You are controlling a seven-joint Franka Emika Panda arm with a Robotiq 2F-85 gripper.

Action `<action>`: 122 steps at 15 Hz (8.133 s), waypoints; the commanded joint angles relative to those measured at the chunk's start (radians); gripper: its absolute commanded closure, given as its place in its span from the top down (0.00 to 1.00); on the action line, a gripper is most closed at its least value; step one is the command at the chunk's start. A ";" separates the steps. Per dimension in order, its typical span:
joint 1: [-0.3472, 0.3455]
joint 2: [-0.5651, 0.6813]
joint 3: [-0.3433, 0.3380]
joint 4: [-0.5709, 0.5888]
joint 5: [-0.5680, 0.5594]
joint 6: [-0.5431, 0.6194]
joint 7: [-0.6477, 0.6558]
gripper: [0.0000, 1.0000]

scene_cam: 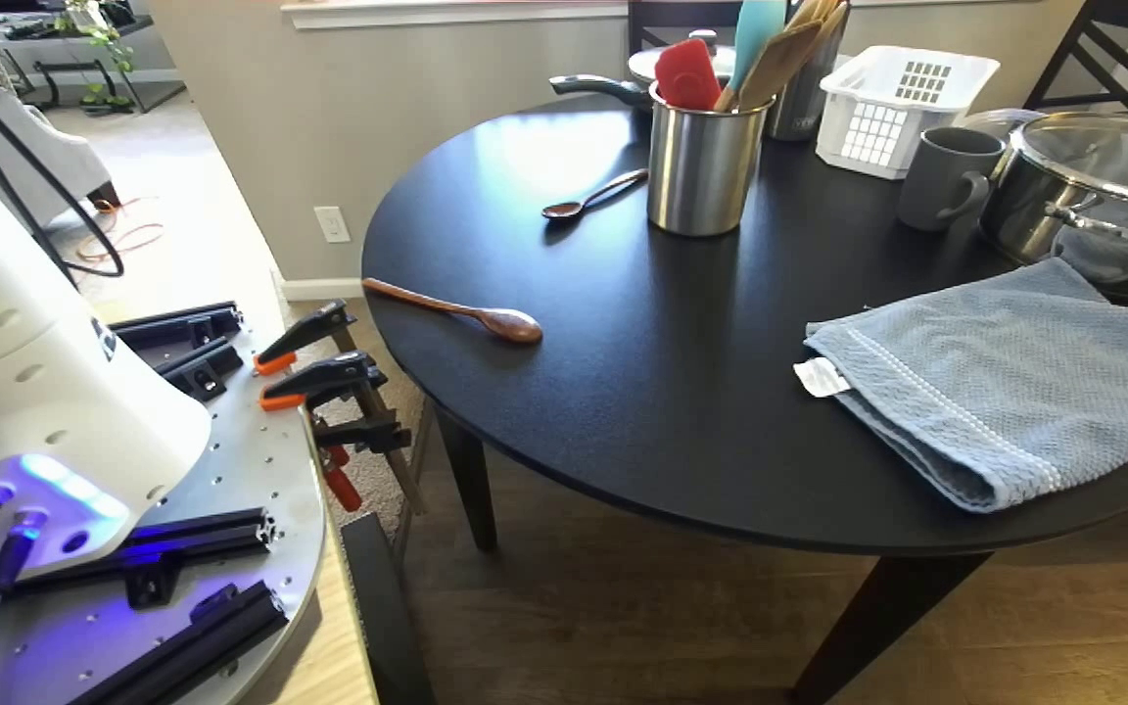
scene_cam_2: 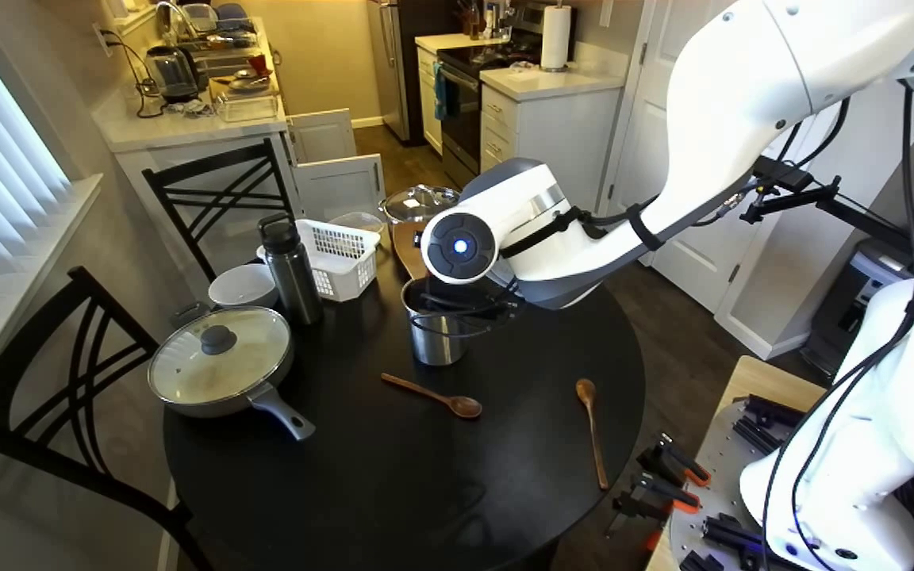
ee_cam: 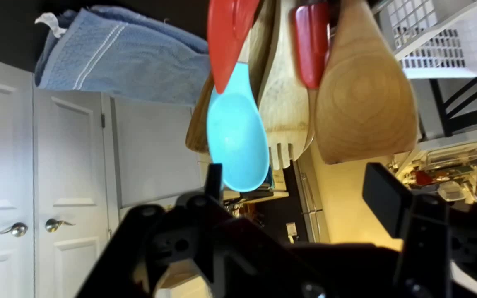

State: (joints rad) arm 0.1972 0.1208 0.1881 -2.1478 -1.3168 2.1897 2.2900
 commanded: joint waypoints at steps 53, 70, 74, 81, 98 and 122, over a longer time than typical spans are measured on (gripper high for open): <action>-0.070 0.170 -0.261 -0.626 0.803 1.007 -0.821 1.00; -0.664 0.350 0.277 -0.554 0.387 0.979 -1.191 1.00; -0.767 0.352 0.395 -0.522 0.396 0.845 -1.308 1.00; -0.818 0.268 0.512 -0.493 0.416 0.693 -1.392 0.48; -0.519 -0.046 0.309 -0.497 0.809 0.713 -1.674 0.03; -1.558 -0.847 1.149 -0.129 0.182 1.035 -0.307 0.03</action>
State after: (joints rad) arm -1.1645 -0.5290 1.1808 -2.3400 -1.0797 3.1563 1.7859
